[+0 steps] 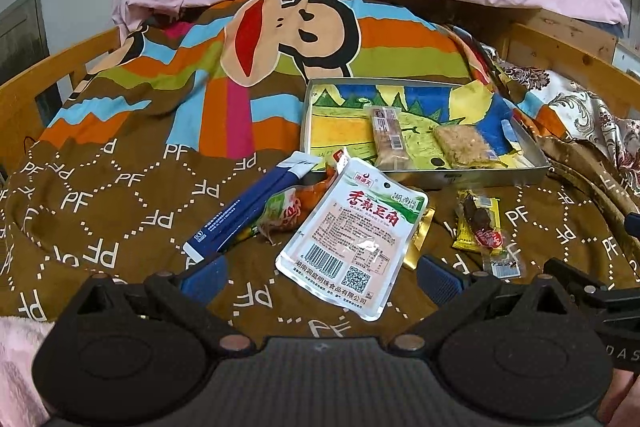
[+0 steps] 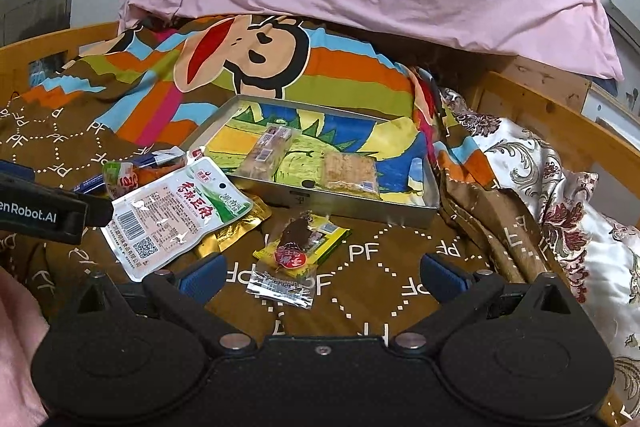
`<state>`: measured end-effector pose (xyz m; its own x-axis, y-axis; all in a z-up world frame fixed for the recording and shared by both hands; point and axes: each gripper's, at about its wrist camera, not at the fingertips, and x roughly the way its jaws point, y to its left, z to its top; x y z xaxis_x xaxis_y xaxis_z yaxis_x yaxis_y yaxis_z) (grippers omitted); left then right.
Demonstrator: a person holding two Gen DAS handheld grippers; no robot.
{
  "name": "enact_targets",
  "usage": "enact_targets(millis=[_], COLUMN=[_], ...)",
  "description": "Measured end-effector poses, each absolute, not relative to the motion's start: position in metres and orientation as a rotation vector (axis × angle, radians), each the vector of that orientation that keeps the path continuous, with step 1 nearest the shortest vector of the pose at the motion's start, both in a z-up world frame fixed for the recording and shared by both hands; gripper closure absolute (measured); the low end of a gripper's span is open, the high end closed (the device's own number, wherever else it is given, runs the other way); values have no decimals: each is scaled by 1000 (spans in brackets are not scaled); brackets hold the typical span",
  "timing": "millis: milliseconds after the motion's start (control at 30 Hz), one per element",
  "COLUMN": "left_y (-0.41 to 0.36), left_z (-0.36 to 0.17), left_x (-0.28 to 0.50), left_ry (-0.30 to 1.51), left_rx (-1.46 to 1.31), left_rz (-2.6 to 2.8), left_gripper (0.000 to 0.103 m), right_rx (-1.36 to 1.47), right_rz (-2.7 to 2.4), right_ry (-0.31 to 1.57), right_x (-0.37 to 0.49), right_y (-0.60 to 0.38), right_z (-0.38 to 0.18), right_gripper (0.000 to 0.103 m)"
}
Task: Organize snacks
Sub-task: 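Lift both tools back out of the tray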
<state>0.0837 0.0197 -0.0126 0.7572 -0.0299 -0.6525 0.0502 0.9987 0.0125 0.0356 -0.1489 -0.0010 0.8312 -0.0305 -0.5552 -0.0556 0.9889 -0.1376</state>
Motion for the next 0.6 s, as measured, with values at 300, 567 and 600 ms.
enact_targets(millis=[300, 567, 600], left_y=[19, 20, 20], left_z=[-16, -17, -17], left_x=[90, 90, 91], left_ry=[745, 757, 759], left_rx=[41, 42, 43], left_rz=[-10, 2, 2], left_gripper=[1, 1, 1], right_rx=[-183, -200, -195], right_rz=[55, 75, 79], right_ry=[597, 596, 600], right_x=[37, 37, 38], right_y=[-140, -136, -137], right_z=[-4, -5, -5], right_gripper=[1, 1, 1])
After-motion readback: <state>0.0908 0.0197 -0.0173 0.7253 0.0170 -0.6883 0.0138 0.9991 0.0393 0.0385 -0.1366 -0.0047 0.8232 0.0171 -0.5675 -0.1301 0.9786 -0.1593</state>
